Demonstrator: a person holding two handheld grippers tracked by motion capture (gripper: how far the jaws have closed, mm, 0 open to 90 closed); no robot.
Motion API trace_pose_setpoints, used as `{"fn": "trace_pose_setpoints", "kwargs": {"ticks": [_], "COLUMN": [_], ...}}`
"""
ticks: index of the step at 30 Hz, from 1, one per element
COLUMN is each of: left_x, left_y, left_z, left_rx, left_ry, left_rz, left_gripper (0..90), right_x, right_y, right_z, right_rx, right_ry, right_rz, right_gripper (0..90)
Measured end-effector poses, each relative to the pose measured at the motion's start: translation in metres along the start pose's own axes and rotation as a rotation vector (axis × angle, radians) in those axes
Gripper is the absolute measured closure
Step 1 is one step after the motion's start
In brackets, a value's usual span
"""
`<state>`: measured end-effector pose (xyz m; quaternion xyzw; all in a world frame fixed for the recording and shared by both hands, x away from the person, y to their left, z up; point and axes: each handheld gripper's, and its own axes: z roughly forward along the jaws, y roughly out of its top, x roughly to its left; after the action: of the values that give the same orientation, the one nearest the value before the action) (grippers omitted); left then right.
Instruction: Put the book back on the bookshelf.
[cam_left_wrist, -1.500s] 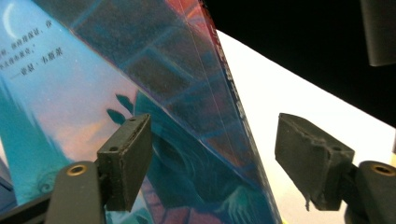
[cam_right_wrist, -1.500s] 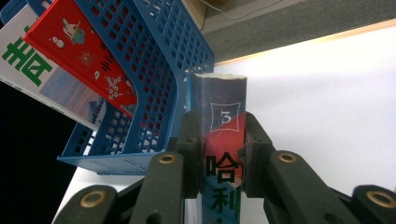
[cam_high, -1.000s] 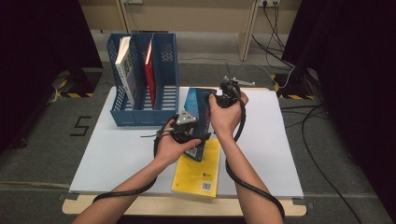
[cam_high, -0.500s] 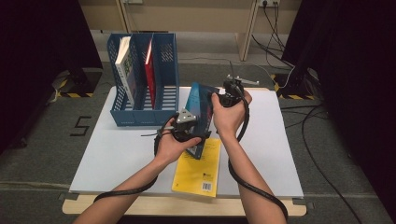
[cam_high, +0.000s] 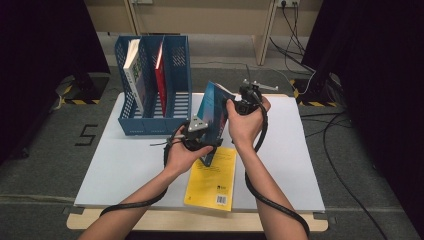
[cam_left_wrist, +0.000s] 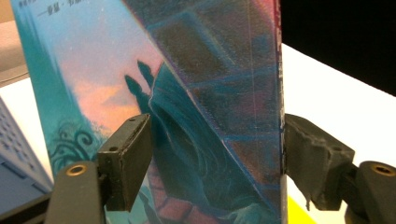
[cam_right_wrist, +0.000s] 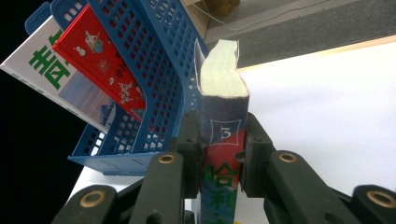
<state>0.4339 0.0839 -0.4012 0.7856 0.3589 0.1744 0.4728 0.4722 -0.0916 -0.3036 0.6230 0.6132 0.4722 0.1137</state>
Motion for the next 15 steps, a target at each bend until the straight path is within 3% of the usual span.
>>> {"fn": "trace_pose_setpoints", "kwargs": {"ticks": [2,5,10,15], "left_x": [0.001,0.0,-0.001,-0.006], "left_y": [-0.002,-0.002,0.002,0.01], "left_z": [-0.001,-0.004,-0.006,-0.004], "left_rx": [-0.003,-0.008,-0.031,-0.048], "left_ry": [-0.002,0.01,0.005,0.048], "left_rz": [-0.003,0.023,0.016,0.05], "left_gripper": [27.2,27.7,27.7,25.8], "right_x": [0.002,0.007,0.014,0.018], "right_y": [-0.001,-0.003,-0.004,-0.005], "right_z": [0.0,0.0,0.0,0.0], "right_rx": [0.003,0.003,-0.001,-0.003], "right_ry": [0.0,-0.002,-0.005,-0.01], "right_rz": [-0.006,-0.009,-0.02,-0.023], "right_gripper": [74.4,74.3,74.1,73.6]}}
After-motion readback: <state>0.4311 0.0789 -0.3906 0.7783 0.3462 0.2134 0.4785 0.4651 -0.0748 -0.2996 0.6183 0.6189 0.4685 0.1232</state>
